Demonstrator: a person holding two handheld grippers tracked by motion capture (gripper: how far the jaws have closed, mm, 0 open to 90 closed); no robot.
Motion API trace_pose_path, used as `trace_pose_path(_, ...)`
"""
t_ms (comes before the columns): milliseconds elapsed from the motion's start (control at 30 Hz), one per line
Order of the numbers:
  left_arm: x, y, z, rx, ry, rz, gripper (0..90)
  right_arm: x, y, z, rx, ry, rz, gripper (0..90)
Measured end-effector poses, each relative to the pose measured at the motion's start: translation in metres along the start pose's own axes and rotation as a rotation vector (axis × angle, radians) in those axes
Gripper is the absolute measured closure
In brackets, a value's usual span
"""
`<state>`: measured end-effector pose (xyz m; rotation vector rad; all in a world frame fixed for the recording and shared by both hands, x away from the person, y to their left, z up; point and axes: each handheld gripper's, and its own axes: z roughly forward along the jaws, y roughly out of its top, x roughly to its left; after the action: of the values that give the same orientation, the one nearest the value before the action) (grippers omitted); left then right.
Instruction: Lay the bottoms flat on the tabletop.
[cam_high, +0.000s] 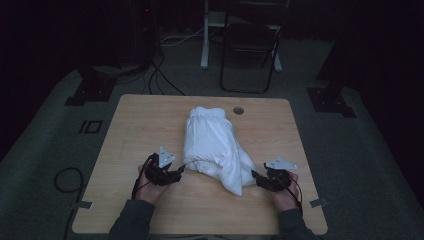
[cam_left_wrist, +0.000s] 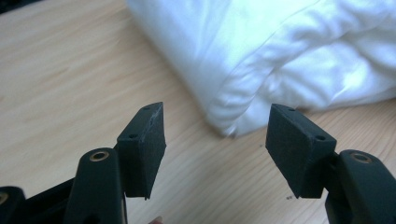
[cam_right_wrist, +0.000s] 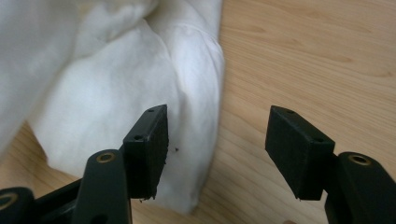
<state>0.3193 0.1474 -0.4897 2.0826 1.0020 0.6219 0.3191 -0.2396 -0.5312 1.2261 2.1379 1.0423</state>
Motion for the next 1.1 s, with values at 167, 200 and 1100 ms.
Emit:
trace_pose_path(167,-0.011,0.021,0.008,-0.031,-0.019,0.034,36.1,0.007,0.004,0.005,-0.009,0.009,-0.01,38.5)
trace_pose_path(200,-0.013,0.025,0.01,-0.037,-0.021,0.039,36.1,0.009,0.005,0.006,-0.008,0.012,-0.012,38.5)
trace_pose_path(1100,-0.058,0.072,0.067,0.015,-0.026,0.095,59.3,0.017,-0.005,0.028,0.04,0.08,0.042,52.5)
